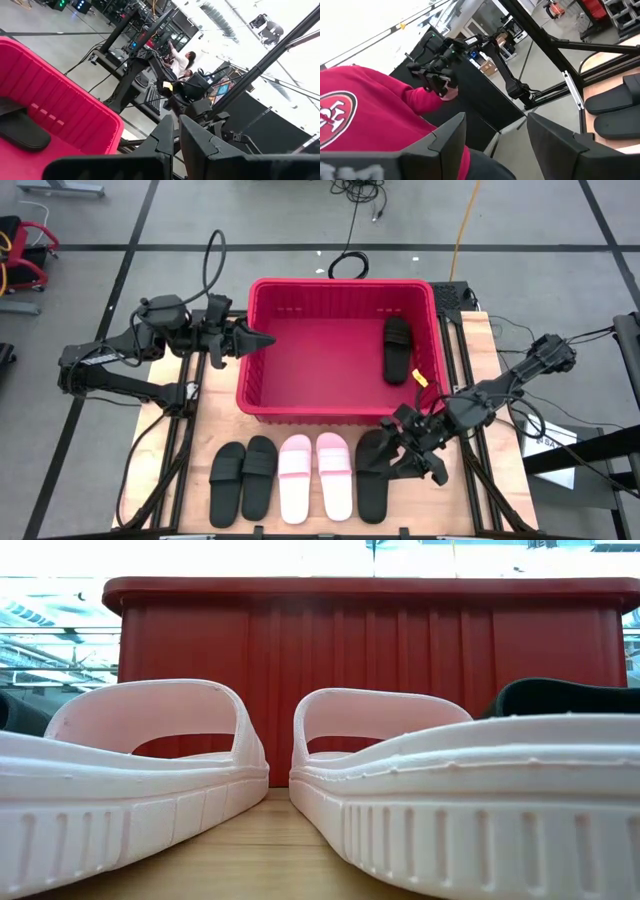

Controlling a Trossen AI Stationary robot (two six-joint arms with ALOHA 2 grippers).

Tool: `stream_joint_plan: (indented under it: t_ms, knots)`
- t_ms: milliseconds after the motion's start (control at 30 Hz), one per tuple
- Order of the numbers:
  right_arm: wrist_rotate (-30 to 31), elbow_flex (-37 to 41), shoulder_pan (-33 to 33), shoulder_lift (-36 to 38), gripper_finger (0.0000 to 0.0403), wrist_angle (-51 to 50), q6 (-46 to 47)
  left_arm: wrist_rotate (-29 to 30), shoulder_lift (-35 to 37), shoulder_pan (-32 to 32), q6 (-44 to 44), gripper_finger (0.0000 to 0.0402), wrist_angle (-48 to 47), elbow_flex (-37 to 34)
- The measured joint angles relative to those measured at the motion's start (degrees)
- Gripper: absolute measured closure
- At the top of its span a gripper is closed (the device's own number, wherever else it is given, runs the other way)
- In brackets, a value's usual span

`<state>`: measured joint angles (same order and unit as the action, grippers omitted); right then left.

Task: Pick and place slides into bin
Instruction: Put the black slide into the red organizer bin

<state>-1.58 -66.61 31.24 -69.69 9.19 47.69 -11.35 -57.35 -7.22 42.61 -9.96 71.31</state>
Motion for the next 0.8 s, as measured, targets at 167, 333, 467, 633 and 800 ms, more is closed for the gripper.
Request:
stream_joint_plan:
  t_ms: [167, 333, 467, 633, 800]
  knots:
    - [0.02, 0.0, 0.0, 0.04, 0.0202, -0.02, -1.62, 0.05, -0.01, 0.0, 0.2, 0.0376, 0.61, 0.0]
    - [0.83, 0.0, 0.0, 0.04, 0.0202, 0.2, -0.83, -2.37, -0.01, 0.02, 0.29, 0.0376, 0.79, 0.0]
    - [1.7, -0.02, 0.13, -0.03, 0.0202, -0.39, -1.73, -3.87, -0.01, 0.02, 0.42, 0.0376, 0.79, 0.0]
    - [6.87, -0.03, 1.35, -0.97, 0.0202, -1.75, 0.4, -6.46, -0.01, 0.02, -0.02, 0.0376, 0.79, -0.02]
    - [12.33, -3.35, 3.44, -3.37, 0.0202, -4.68, -1.13, -8.2, -0.01, 0.06, -0.28, 0.0376, 0.76, -0.04]
